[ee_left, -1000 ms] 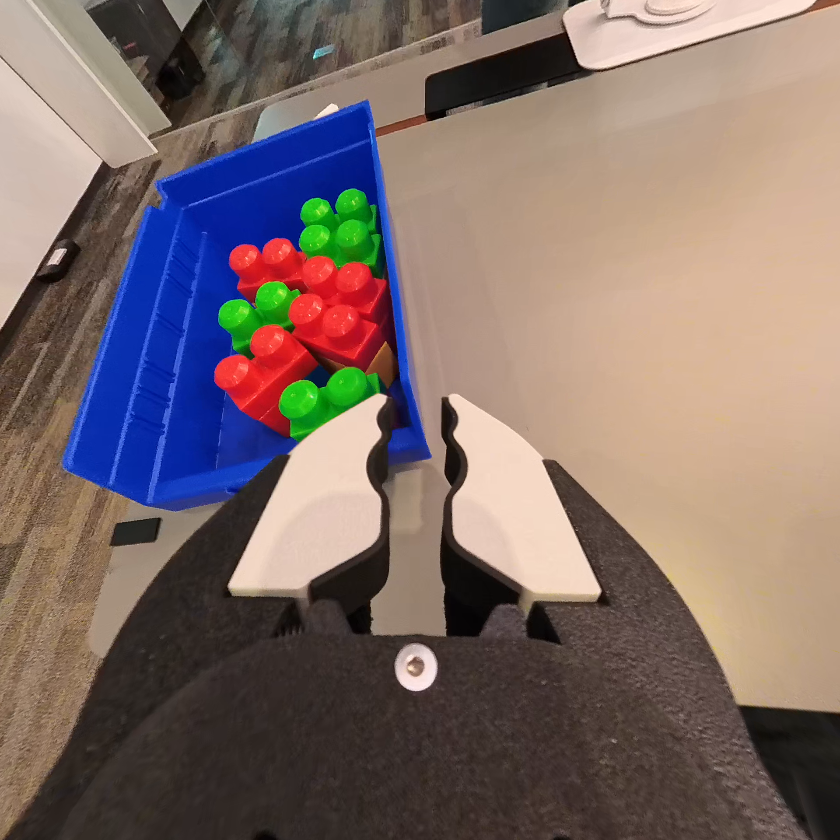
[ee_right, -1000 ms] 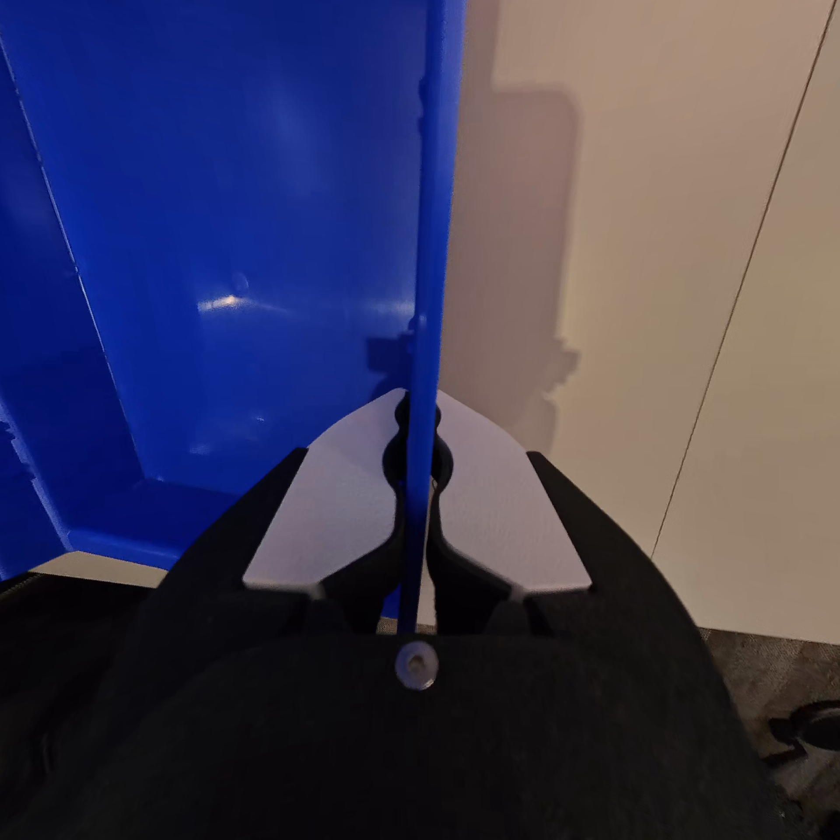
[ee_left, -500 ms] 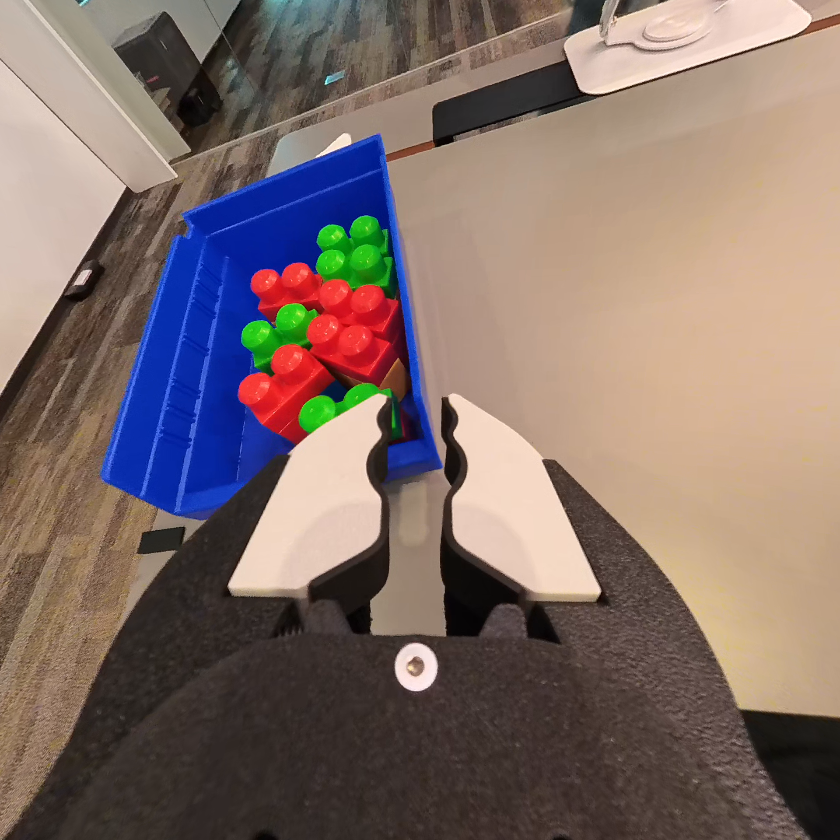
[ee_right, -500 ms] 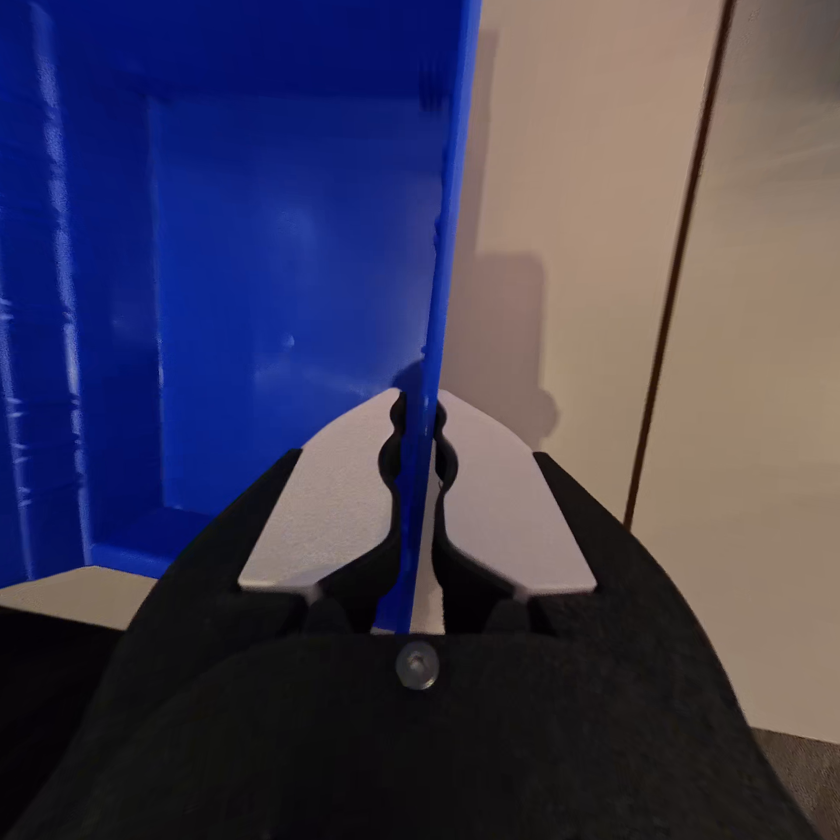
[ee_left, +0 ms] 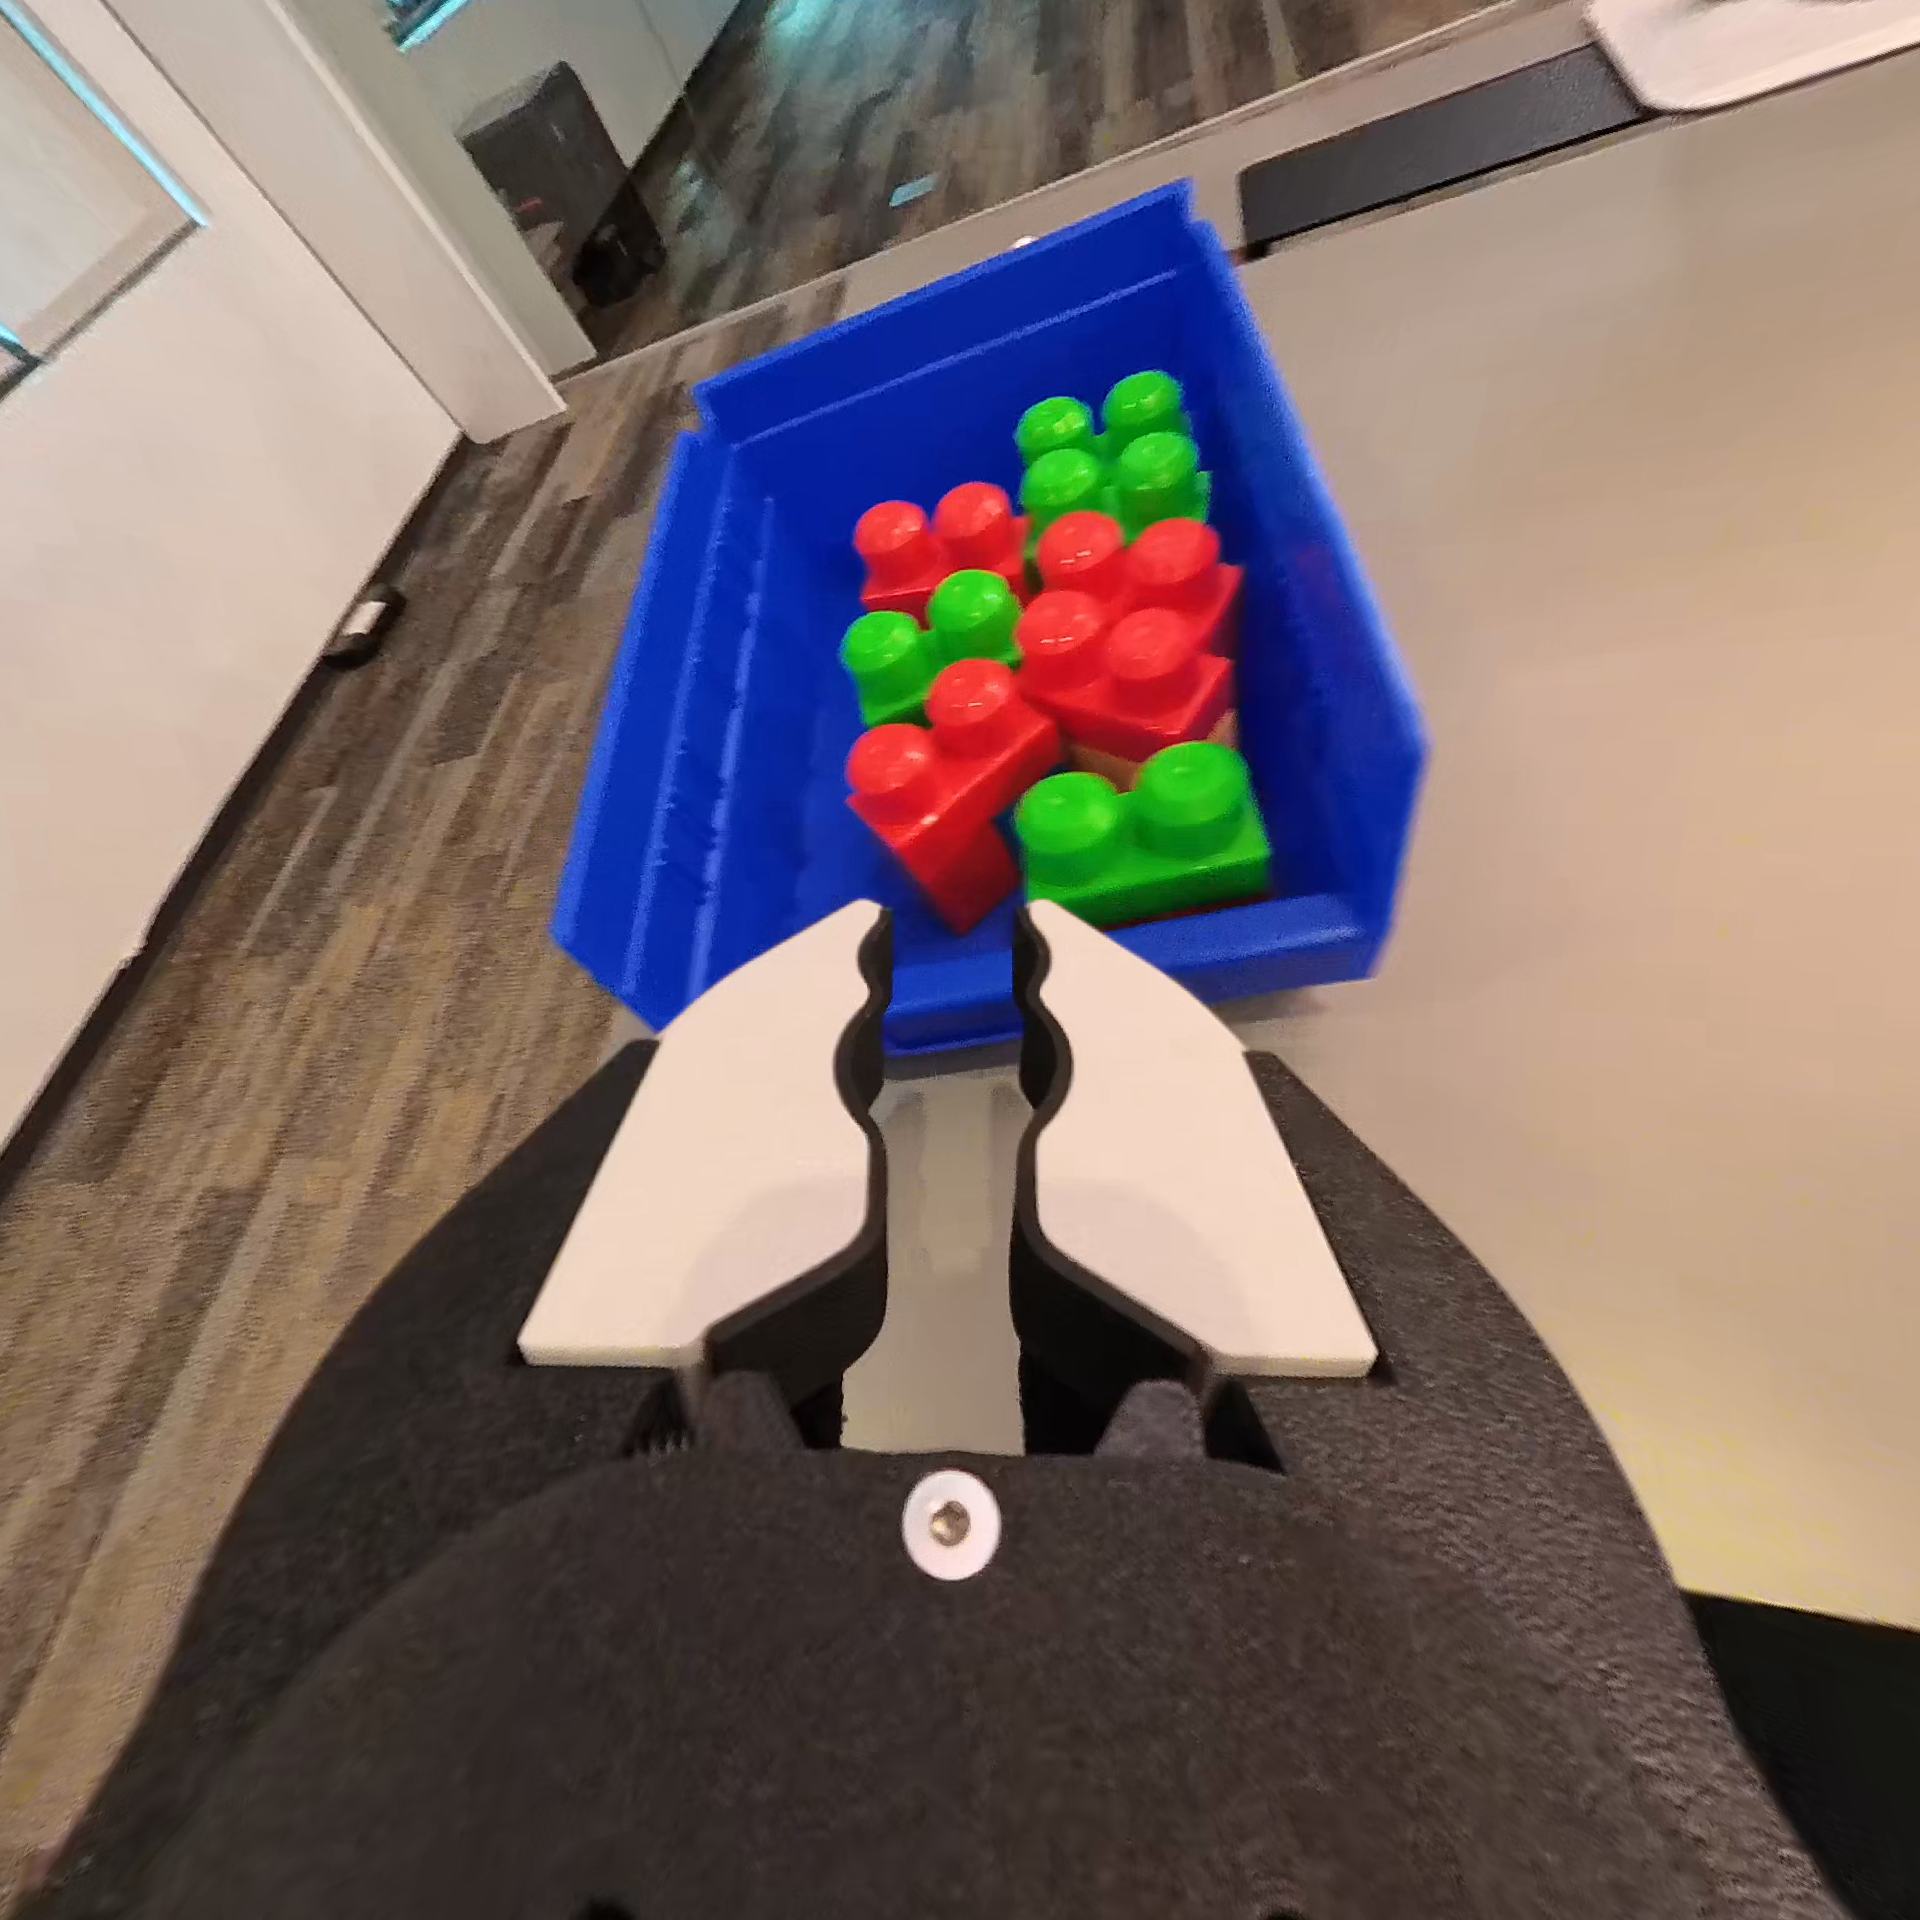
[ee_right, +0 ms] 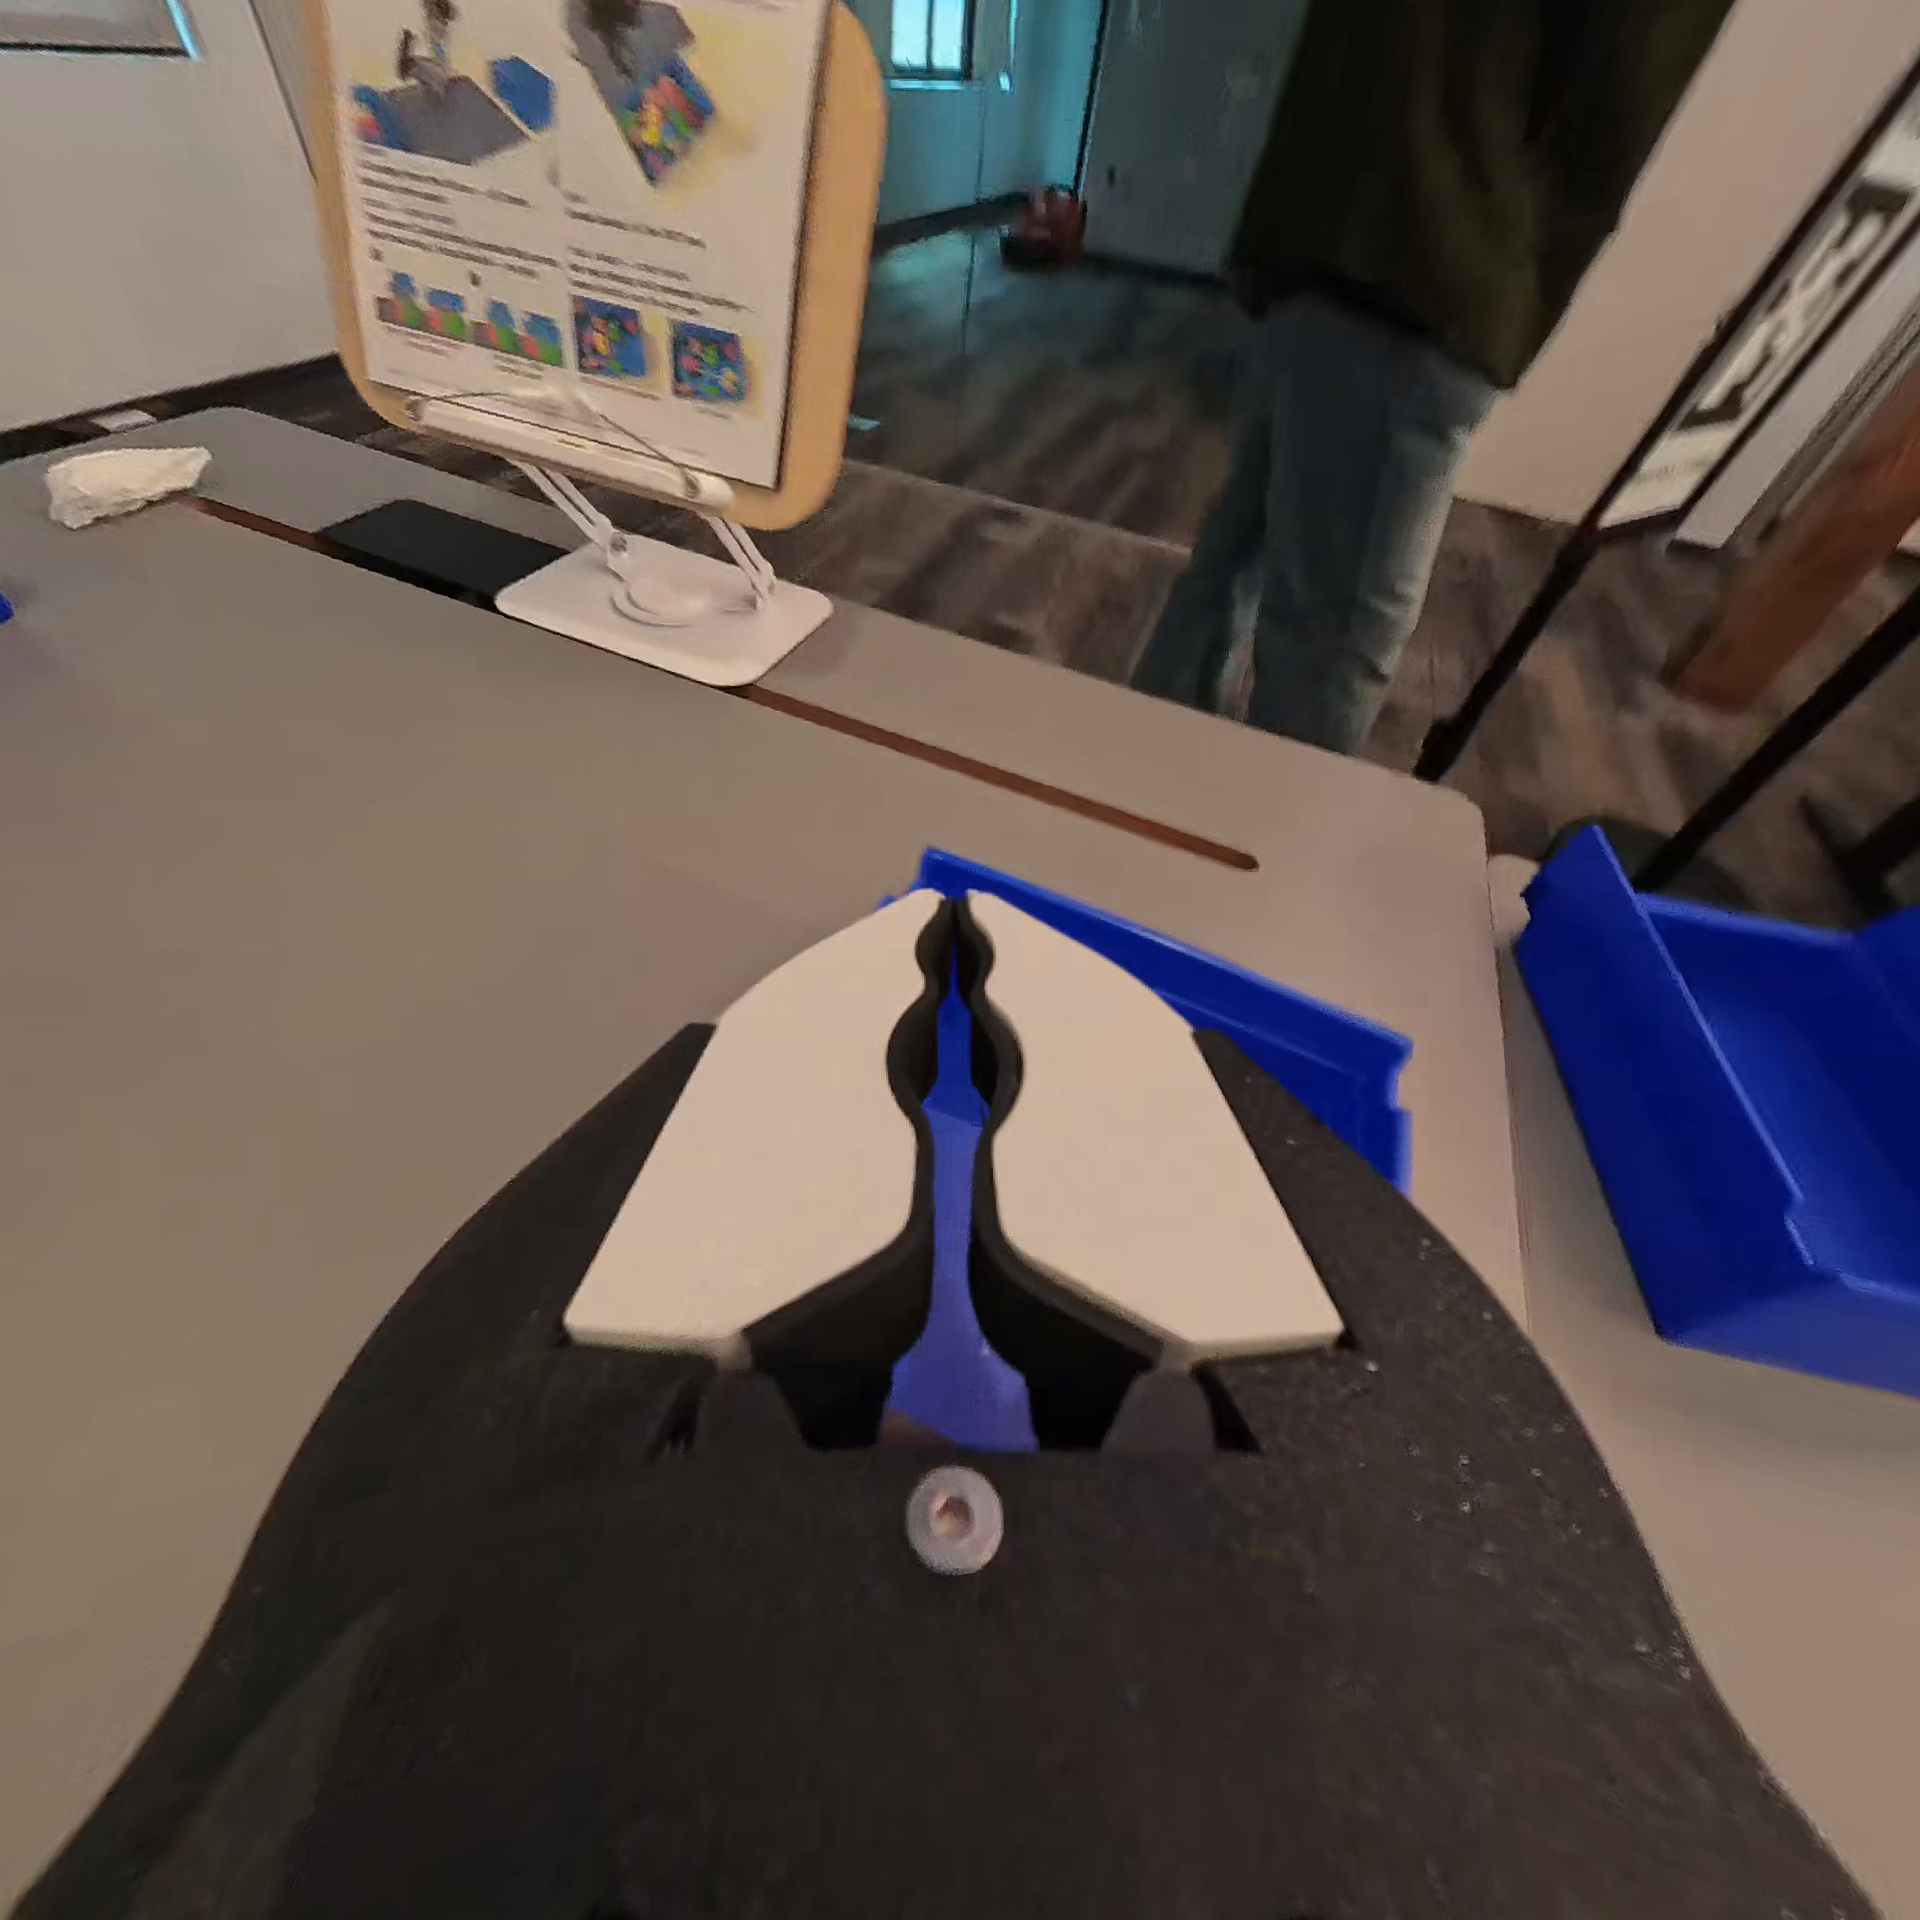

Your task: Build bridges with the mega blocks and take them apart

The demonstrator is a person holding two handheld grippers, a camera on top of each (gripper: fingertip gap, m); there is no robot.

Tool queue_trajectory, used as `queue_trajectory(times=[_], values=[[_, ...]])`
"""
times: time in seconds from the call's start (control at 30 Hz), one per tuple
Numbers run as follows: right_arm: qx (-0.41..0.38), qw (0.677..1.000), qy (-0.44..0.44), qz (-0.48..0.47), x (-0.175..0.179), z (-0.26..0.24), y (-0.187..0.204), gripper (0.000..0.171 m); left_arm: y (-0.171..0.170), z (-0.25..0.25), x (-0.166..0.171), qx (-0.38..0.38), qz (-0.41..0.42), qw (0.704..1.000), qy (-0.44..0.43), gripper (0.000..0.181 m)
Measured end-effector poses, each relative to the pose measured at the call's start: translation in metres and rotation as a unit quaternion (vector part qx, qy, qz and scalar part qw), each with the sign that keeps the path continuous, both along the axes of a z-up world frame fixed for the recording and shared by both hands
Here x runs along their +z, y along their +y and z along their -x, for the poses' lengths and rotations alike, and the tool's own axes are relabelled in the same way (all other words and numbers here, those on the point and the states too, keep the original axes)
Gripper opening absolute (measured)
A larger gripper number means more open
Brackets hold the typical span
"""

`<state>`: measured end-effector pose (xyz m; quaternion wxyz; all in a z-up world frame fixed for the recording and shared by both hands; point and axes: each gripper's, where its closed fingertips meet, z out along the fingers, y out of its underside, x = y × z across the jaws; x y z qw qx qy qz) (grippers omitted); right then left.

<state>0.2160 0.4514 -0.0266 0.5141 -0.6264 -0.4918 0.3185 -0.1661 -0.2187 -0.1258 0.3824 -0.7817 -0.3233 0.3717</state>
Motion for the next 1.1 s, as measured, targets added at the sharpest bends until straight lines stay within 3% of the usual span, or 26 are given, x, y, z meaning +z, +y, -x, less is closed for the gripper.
queue_trajectory(times=[0.1, 0.2, 0.3, 0.47, 0.73, 0.87, 1.1], values=[[0.026, 0.999, 0.023, 0.013, 0.005, 0.026, -0.030, 0.000, -0.022, 0.025, 0.007, 0.004, 0.003, 1.000, 0.019, 0.024], [0.089, 0.994, 0.053, 0.028, 0.005, 0.045, -0.060, 0.020, -0.045, 0.060, 0.015, 0.004, -0.003, 1.000, 0.027, 0.029], [0.128, 0.987, 0.059, 0.074, -0.006, 0.054, -0.076, 0.027, -0.057, 0.090, 0.011, -0.009, -0.020, 1.000, -0.005, 0.041], [0.091, 0.995, 0.002, 0.040, -0.029, 0.049, -0.073, 0.028, -0.064, 0.120, -0.008, -0.006, 0.000, 0.999, -0.045, 0.057], [0.066, 0.997, 0.035, -0.033, -0.007, 0.026, -0.068, 0.027, -0.073, 0.144, -0.048, -0.001, 0.042, 0.994, -0.103, 0.058], [0.055, 0.998, 0.014, -0.010, -0.023, 0.013, -0.059, 0.027, -0.075, 0.153, -0.050, -0.001, 0.031, 0.994, -0.104, 0.057], [0.019, 1.000, -0.014, -0.003, -0.047, -0.014, -0.039, 0.000, -0.082, 0.165, -0.048, 0.015, 0.039, 0.993, -0.108, 0.053]])
